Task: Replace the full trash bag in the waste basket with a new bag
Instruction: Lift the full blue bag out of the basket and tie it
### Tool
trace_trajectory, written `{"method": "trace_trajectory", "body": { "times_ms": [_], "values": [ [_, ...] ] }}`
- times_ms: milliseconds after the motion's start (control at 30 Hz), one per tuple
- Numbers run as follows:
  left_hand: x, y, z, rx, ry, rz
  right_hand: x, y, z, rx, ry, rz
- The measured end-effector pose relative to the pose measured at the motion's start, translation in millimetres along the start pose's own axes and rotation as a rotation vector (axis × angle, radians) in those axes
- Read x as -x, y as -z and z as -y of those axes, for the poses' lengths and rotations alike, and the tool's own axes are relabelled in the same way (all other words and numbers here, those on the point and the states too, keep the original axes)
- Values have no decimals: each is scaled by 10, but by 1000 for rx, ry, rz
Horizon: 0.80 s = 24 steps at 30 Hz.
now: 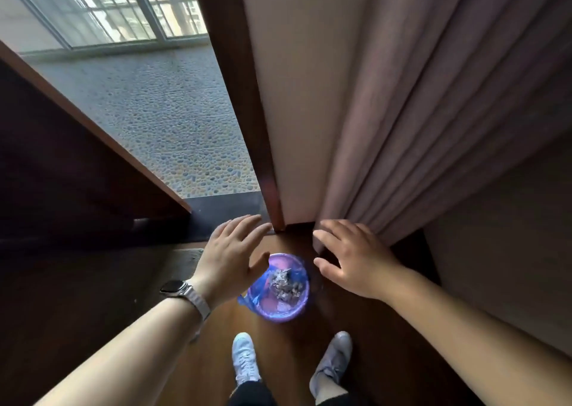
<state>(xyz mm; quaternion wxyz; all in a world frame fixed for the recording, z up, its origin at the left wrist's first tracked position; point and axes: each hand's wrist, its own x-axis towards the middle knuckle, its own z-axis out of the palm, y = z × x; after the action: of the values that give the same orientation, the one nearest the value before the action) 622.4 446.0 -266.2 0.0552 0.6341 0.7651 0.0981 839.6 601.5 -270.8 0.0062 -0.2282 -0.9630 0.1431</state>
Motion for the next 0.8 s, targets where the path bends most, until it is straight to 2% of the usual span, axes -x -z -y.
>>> {"method": "trace_trajectory", "body": {
  "times_ms": [133,367,800],
  "values": [
    [148,-320,153,28,120,62,-144,-338,50,-29,30,-4],
    [430,-1179,492,155,220,71,-247,-1202,107,-90,-17,28],
    [700,-3467,1324,118,332,313,-388,-3513,-426,-37,-152,210]
  ]
}}
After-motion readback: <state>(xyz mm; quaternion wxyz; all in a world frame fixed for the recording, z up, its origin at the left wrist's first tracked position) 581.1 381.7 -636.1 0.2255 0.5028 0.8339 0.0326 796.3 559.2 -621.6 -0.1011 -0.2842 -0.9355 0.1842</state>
